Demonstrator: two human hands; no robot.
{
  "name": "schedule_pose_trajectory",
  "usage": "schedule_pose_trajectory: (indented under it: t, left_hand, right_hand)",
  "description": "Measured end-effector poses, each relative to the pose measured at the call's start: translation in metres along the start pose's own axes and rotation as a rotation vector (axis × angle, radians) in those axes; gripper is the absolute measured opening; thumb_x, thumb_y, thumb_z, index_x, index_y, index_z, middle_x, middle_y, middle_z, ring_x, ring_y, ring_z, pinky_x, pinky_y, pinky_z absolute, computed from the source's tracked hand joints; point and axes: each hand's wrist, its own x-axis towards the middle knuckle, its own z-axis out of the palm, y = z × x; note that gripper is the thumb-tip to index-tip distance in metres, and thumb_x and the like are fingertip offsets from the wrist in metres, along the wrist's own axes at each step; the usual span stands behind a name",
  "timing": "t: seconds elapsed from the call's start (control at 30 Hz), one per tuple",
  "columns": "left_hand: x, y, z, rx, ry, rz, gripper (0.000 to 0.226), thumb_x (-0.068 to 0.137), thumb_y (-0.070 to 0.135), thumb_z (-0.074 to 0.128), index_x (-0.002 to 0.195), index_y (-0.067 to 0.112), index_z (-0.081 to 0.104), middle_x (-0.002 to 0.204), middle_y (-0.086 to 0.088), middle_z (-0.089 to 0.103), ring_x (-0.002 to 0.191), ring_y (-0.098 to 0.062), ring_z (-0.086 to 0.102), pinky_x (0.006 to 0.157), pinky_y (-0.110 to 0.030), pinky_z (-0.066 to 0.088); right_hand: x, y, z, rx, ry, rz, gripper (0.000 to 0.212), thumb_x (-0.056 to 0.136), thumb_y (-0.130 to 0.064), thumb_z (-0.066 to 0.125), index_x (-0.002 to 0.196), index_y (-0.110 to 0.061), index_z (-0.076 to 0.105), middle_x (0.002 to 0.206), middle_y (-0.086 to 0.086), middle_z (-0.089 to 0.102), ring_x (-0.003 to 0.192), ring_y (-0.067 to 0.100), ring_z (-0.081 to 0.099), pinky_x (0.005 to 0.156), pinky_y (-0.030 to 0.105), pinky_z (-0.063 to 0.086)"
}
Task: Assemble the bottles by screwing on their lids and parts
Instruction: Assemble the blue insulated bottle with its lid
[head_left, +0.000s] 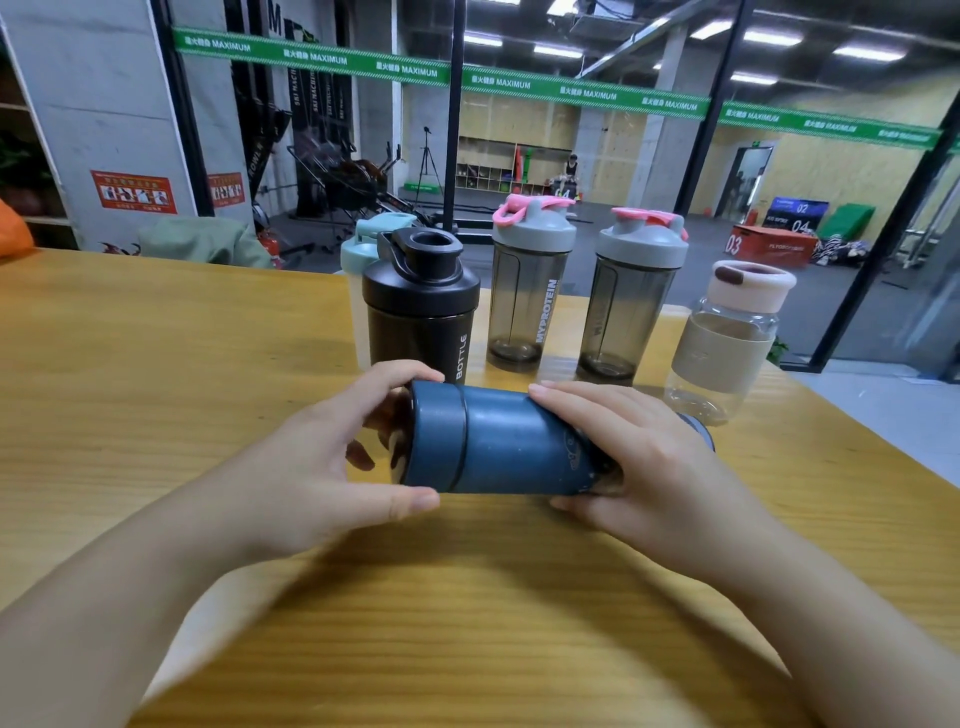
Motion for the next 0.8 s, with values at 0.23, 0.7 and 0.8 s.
schedule_pose_trajectory:
  t: [0.23,0.7,0.8]
  left_hand:
    - [-0.001,0.003,0.013,-0.108,0.089,0.027,0.073,0.060,0.059,0.068,0.123,0.067,0.031,0.120,0.024,0.050,0.107,-0.012,0.056,0.093,-0.037,0.047]
    - [0.001,0.005,0.013,-0.193,0.109,0.008,0.058,0.056,0.055,0.072,0.108,0.047,0.047,0.099,0.010,0.060,0.091,-0.020,0.059,0.088,-0.043,0.049]
    - [0.001,0.005,0.013,-0.176,0.106,0.034,0.058,0.057,0.055,0.072,0.108,0.050,0.045,0.100,0.013,0.058,0.092,-0.019,0.059,0.089,-0.039,0.049]
  right_hand:
    - [0.002,-0.001,0.002,0.055,0.037,0.023,0.084,0.065,-0.026,0.078,0.140,-0.026,0.042,0.136,-0.015,0.046,0.126,0.008,0.044,0.103,0.030,0.034]
    - [0.003,-0.008,-0.001,-0.083,0.038,-0.049,0.081,0.067,-0.021,0.075,0.140,-0.024,0.042,0.137,-0.005,0.050,0.122,0.018,0.047,0.102,0.032,0.035]
    - [0.004,-0.009,-0.005,-0.105,0.032,-0.059,0.080,0.065,-0.018,0.071,0.139,-0.022,0.042,0.137,-0.004,0.050,0.121,0.019,0.048,0.101,0.033,0.035]
